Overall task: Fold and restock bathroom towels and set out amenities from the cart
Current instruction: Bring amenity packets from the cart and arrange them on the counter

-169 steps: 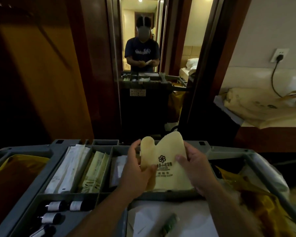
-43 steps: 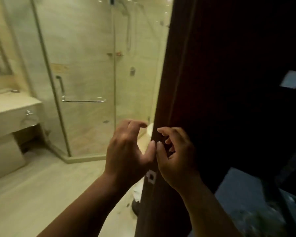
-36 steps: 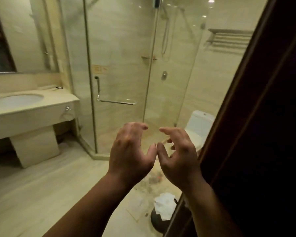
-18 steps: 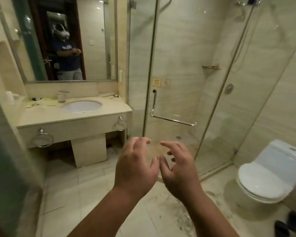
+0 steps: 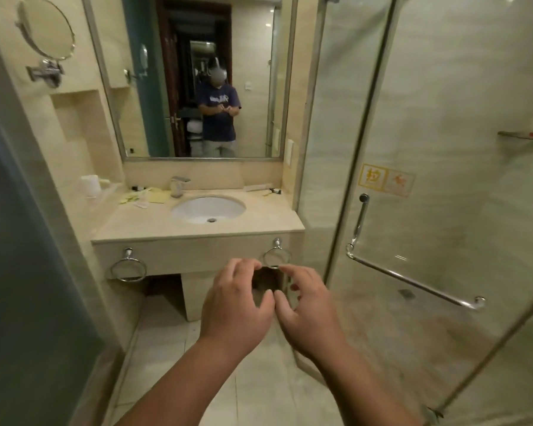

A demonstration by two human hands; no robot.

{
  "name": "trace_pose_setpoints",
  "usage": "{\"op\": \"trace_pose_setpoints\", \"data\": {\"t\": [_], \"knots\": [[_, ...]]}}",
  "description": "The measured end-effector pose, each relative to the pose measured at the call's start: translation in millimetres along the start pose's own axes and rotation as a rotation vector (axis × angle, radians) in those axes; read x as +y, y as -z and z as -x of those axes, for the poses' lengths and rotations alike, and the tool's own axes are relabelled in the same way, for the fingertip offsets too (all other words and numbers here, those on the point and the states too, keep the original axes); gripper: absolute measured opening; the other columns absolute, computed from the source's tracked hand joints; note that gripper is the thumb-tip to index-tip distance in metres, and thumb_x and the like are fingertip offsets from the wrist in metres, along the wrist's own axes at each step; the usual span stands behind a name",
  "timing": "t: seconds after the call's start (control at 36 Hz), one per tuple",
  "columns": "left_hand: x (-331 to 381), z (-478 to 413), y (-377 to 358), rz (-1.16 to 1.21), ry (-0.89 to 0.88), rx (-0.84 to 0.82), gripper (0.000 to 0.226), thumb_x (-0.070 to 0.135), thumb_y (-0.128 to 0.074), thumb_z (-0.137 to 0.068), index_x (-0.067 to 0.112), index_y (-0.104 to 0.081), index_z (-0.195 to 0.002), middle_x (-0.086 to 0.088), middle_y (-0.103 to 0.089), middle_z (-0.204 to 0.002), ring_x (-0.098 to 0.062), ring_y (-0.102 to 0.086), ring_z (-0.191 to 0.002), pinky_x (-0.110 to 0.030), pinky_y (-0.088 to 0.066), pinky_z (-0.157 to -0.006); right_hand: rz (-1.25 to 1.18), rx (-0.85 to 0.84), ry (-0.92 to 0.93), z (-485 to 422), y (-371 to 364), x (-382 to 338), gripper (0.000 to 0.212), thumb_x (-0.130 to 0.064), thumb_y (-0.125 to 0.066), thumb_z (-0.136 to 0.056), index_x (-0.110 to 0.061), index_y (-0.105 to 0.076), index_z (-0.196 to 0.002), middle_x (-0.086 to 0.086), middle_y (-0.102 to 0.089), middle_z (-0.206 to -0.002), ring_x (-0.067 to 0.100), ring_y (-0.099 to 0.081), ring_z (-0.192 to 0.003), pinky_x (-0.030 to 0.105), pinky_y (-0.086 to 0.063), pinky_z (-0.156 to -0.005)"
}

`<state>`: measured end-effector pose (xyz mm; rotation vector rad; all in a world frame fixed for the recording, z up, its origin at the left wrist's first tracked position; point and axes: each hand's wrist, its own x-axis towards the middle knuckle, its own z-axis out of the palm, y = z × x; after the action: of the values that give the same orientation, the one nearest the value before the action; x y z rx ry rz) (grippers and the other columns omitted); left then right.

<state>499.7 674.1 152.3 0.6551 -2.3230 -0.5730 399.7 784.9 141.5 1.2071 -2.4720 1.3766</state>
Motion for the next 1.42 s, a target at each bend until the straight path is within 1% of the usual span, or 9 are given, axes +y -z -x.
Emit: {"op": "trace_pose_setpoints", "data": {"t": [0.11, 0.28, 0.5, 0.72, 0.94, 1.03, 1.22, 1.31, 1.42], "knots": [[-32, -64, -33, -0.011, 0.058, 0.008, 0.039, 0.041, -0.068, -0.084, 0.032, -0.055, -0.120, 0.014, -0.051, -0.116, -0.012, -0.053, -0.103, -0.033, -0.050, -0.080, -0.021, -0.061, -0.014, -71, -28, 30, 0.048, -0.030, -0.067, -0.091, -0.034, -0.055, -0.137, -0.017, -0.052, -0.124, -0.010, -0.051, -0.105, 0.004, -0.038, -0.091], [-96, -157, -88, -0.003, 0.131, -0.028, 0.039, 0.046, -0.064, -0.089, 0.037, -0.050, -0.124, 0.018, -0.047, -0.118, -0.010, -0.054, -0.100, -0.035, -0.054, -0.080, -0.054, -0.100, -0.059, -176, -94, 82, 0.056, -0.036, -0.066, -0.090, -0.035, -0.050, -0.143, -0.017, -0.050, -0.128, 0.005, -0.056, -0.109, 0.032, -0.051, -0.098], [-190, -306, -167, 0.057, 0.201, -0.173, 0.042, 0.049, -0.063, -0.089, 0.038, -0.049, -0.127, 0.018, -0.048, -0.125, -0.010, -0.053, -0.110, -0.036, -0.053, -0.092, -0.022, -0.109, -0.187, -324, -182, 145, 0.068, -0.038, -0.065, -0.085, -0.028, -0.044, -0.150, -0.010, -0.049, -0.136, 0.013, -0.054, -0.120, 0.041, -0.049, -0.104], [-247, -436, -253, 0.074, 0.187, -0.284, 0.047, 0.036, -0.065, -0.087, 0.027, -0.052, -0.131, 0.009, -0.053, -0.127, -0.016, -0.052, -0.119, -0.038, -0.048, -0.098, -0.054, -0.107, -0.357, -446, -232, 213, 0.069, -0.040, -0.065, -0.084, -0.042, -0.039, -0.147, -0.011, -0.045, -0.140, 0.012, -0.052, -0.121, 0.039, -0.047, -0.106], [-296, -536, -372, 0.007, 0.245, -0.406, 0.064, 0.042, -0.059, -0.094, 0.030, -0.032, -0.150, 0.006, -0.044, -0.147, -0.016, -0.045, -0.133, -0.036, -0.046, -0.102, -0.099, -0.200, -0.477, -558, -285, 328, 0.075, -0.040, -0.072, -0.087, -0.038, -0.033, -0.152, -0.007, -0.041, -0.144, 0.009, -0.053, -0.113, 0.029, -0.049, -0.098], [-317, -567, -417, 0.023, 0.278, -0.431, 0.068, 0.041, -0.059, -0.094, 0.029, -0.027, -0.153, 0.004, -0.041, -0.150, -0.017, -0.044, -0.136, -0.036, -0.046, -0.104, -0.097, -0.260, -0.506, -597, -304, 370, 0.082, -0.041, -0.072, -0.086, -0.038, -0.027, -0.155, -0.006, -0.037, -0.147, 0.013, -0.053, -0.121, 0.033, -0.048, -0.104], [-356, -613, -517, 0.118, 0.288, -0.486, 0.065, 0.014, -0.056, -0.096, 0.023, -0.029, -0.155, -0.002, -0.038, -0.149, -0.020, -0.050, -0.130, -0.038, -0.046, -0.106, -0.158, -0.343, -0.602, -661, -351, 460, 0.091, -0.037, -0.077, -0.081, -0.042, -0.025, -0.156, -0.004, -0.033, -0.146, 0.018, -0.050, -0.126, 0.037, -0.047, -0.110], [-372, -624, -553, 0.158, 0.318, -0.452, 0.062, 0.014, -0.054, -0.098, 0.024, -0.029, -0.154, 0.002, -0.037, -0.148, -0.015, -0.048, -0.130, -0.034, -0.045, -0.108, -0.120, -0.254, -0.589, -672, -371, 488, 0.084, -0.031, -0.075, -0.084, -0.039, -0.029, -0.154, -0.009, -0.035, -0.142, 0.011, -0.050, -0.118, 0.027, -0.048, -0.105], [-393, -655, -598, 0.077, 0.322, -0.326, 0.064, 0.020, -0.062, -0.096, 0.017, -0.031, -0.152, -0.003, -0.034, -0.152, -0.017, -0.032, -0.139, -0.027, -0.030, -0.114, -0.040, -0.117, -0.510, -708, -397, 516, 0.070, -0.022, -0.072, -0.087, -0.033, -0.038, -0.147, -0.011, -0.039, -0.132, 0.002, -0.050, -0.102, 0.009, -0.045, -0.085]]}}
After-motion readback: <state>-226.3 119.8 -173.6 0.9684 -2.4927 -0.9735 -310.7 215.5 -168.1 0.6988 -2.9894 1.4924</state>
